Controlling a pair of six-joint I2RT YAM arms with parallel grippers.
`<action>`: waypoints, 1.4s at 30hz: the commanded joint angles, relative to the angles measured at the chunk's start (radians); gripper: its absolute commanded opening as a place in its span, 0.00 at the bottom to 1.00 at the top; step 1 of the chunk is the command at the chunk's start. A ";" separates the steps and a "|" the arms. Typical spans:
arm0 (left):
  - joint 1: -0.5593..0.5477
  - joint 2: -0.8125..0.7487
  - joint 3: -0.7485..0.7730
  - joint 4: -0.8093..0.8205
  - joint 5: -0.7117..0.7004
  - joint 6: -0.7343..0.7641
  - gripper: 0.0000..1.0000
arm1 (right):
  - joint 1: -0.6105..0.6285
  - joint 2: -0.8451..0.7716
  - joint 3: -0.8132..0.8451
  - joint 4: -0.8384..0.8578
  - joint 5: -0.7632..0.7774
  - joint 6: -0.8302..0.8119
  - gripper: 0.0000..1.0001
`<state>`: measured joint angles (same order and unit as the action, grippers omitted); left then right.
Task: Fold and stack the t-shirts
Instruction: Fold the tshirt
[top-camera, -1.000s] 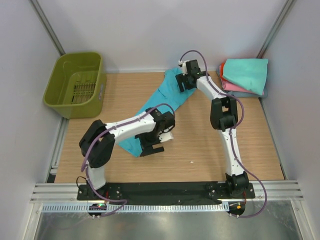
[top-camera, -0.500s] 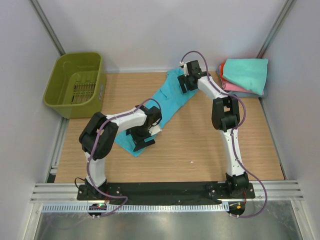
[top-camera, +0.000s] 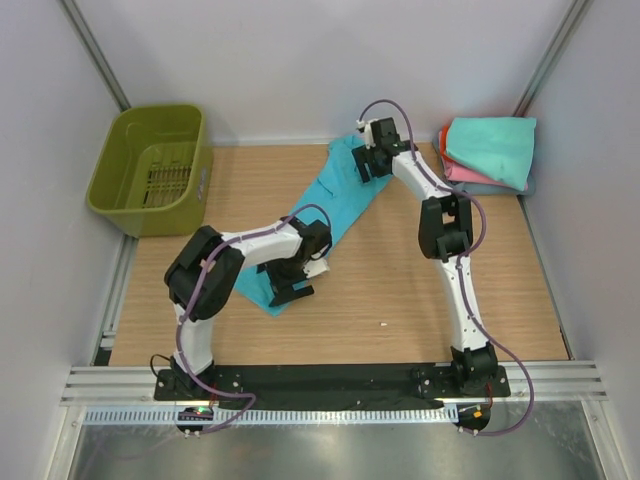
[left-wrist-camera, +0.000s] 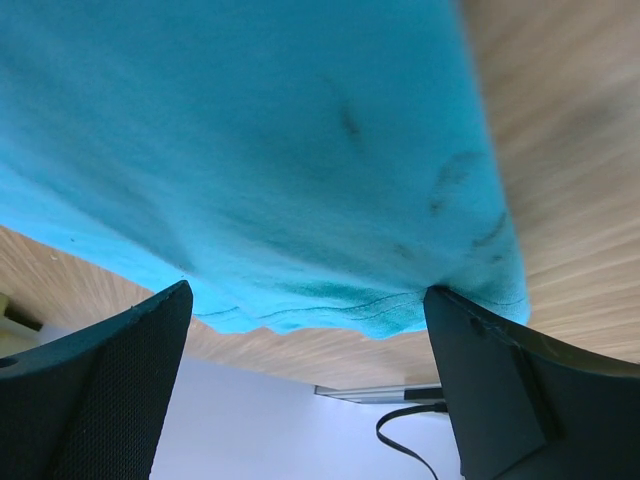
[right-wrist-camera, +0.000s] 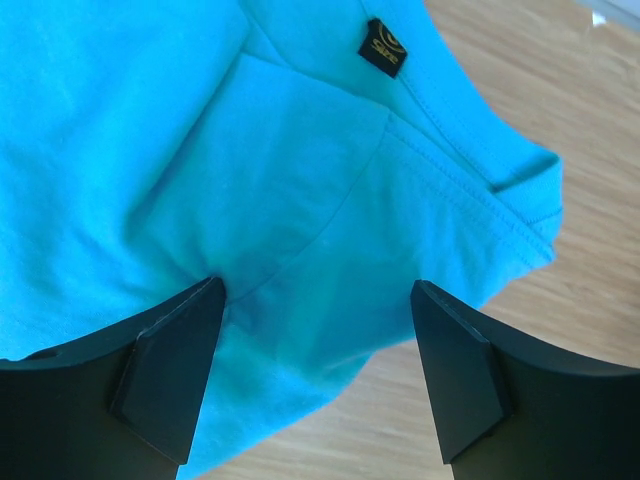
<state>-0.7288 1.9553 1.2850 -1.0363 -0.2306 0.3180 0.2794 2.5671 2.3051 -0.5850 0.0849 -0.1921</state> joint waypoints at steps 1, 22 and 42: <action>-0.096 -0.001 0.008 0.061 0.034 -0.031 0.99 | 0.017 0.060 0.094 -0.022 -0.010 -0.012 0.82; -0.373 0.159 0.266 0.005 0.117 -0.132 1.00 | 0.089 0.125 0.200 0.010 -0.073 0.011 0.86; -0.480 0.223 0.505 -0.050 0.001 -0.122 1.00 | 0.040 -0.144 0.133 0.040 0.016 -0.027 0.91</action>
<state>-1.1954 2.1952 1.7309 -1.1042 -0.1844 0.1947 0.3347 2.6396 2.4477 -0.5636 0.0570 -0.2073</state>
